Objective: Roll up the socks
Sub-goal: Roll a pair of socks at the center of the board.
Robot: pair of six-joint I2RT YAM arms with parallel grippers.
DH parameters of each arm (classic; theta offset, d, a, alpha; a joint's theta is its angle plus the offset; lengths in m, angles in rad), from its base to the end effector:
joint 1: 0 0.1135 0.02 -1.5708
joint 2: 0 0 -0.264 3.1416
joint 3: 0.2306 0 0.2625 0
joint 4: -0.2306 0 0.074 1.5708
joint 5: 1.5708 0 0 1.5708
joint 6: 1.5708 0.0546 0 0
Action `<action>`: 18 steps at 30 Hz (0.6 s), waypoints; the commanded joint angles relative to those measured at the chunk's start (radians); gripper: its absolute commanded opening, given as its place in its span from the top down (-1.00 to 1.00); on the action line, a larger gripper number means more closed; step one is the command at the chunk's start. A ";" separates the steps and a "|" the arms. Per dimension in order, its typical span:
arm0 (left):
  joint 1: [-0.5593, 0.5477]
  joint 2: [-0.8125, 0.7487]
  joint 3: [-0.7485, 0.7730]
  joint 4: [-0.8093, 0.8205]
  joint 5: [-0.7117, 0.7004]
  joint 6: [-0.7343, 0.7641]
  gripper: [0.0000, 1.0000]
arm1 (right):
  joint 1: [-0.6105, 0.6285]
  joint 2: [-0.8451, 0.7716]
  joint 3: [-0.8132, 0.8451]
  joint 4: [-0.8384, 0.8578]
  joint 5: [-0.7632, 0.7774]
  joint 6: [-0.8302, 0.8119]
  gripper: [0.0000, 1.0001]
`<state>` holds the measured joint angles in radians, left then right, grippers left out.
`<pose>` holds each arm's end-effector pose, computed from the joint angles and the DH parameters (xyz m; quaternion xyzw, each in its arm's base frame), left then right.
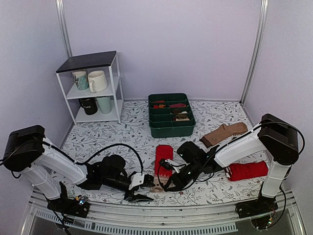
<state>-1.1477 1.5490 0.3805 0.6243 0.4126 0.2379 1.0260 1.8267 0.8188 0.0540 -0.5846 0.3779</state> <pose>0.0932 -0.2603 0.1016 0.6220 0.5918 -0.3715 0.3534 0.1520 0.3090 0.0873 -0.3734 0.8371 0.3974 0.0447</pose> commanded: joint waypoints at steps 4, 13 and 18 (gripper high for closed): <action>-0.025 0.113 0.069 -0.027 -0.120 0.033 -0.22 | -0.008 0.062 -0.048 -0.120 0.034 0.027 1.00; -0.026 0.164 0.111 -0.059 -0.140 0.003 -0.19 | -0.010 0.072 -0.054 -0.110 0.014 0.028 1.00; -0.026 0.172 0.106 -0.035 -0.104 -0.016 0.04 | -0.014 0.075 -0.060 -0.111 0.004 0.031 1.00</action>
<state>-1.1564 1.7069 0.4797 0.5877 0.2878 0.2409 1.0157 1.8374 0.8101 0.0689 -0.6247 0.4042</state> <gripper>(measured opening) 0.518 0.007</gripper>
